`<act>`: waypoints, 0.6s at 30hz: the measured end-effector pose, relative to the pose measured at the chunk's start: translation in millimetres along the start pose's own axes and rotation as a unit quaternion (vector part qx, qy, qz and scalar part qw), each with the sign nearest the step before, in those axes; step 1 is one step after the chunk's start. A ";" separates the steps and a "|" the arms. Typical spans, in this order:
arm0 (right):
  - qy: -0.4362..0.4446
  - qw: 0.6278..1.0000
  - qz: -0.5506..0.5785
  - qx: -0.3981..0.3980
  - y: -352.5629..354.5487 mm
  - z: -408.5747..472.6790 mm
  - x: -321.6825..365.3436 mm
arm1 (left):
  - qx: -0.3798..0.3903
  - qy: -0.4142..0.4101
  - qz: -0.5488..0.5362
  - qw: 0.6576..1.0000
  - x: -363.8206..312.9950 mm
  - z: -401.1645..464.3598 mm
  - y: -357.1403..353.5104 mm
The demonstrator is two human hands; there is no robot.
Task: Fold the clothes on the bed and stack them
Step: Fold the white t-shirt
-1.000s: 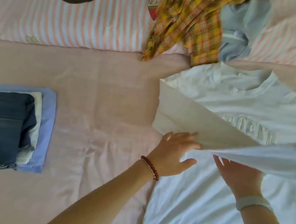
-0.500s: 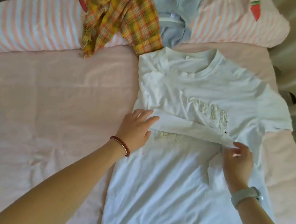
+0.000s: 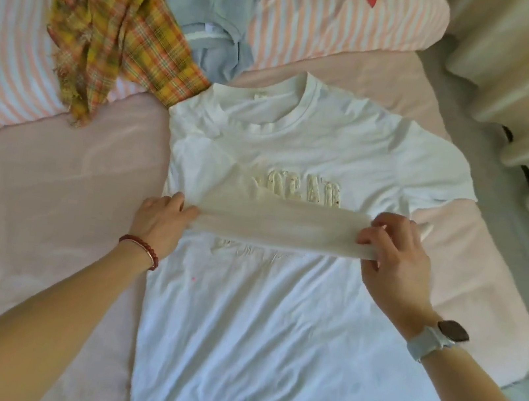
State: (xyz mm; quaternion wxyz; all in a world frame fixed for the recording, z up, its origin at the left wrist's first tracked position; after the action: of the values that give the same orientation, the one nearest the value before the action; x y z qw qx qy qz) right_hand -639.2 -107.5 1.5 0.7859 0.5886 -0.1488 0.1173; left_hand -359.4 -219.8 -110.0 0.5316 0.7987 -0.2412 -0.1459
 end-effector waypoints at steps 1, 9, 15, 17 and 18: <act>0.022 0.997 -0.028 0.069 -11.4 -3.2 2.0 | 0.097 0.023 0.012 0.995 3.3 -3.3 -18.2; -0.181 0.952 -0.073 0.236 -34.0 -72.1 -73.8 | 0.037 0.055 -0.076 0.995 -42.4 57.6 27.0; -0.502 0.836 0.138 0.177 -52.1 -94.1 -155.1 | 0.031 -0.071 0.020 0.997 -106.8 100.4 25.1; -0.540 0.803 0.182 0.177 -61.3 -97.9 -163.3 | 0.049 -0.065 0.020 0.997 -105.3 106.4 24.1; -0.536 0.808 0.182 0.164 -59.4 -95.7 -164.9 | 0.056 -0.062 0.016 0.996 -104.1 107.3 25.1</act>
State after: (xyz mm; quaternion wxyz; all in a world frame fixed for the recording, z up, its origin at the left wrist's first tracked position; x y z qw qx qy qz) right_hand -761.7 -33.8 -137.9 0.4372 0.6398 -0.6299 -0.0532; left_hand -505.3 -255.2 -131.4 0.4726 0.8125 -0.2941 -0.1731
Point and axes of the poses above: each hand's wrist, its own z-axis towards the middle knuckle, its own y-axis out of the back of the hand, x = y × z, the point moved 10 cm from there along z, towards the middle knuckle, and after that the axes turned 2 degrees about y, right-handed, at the moved point
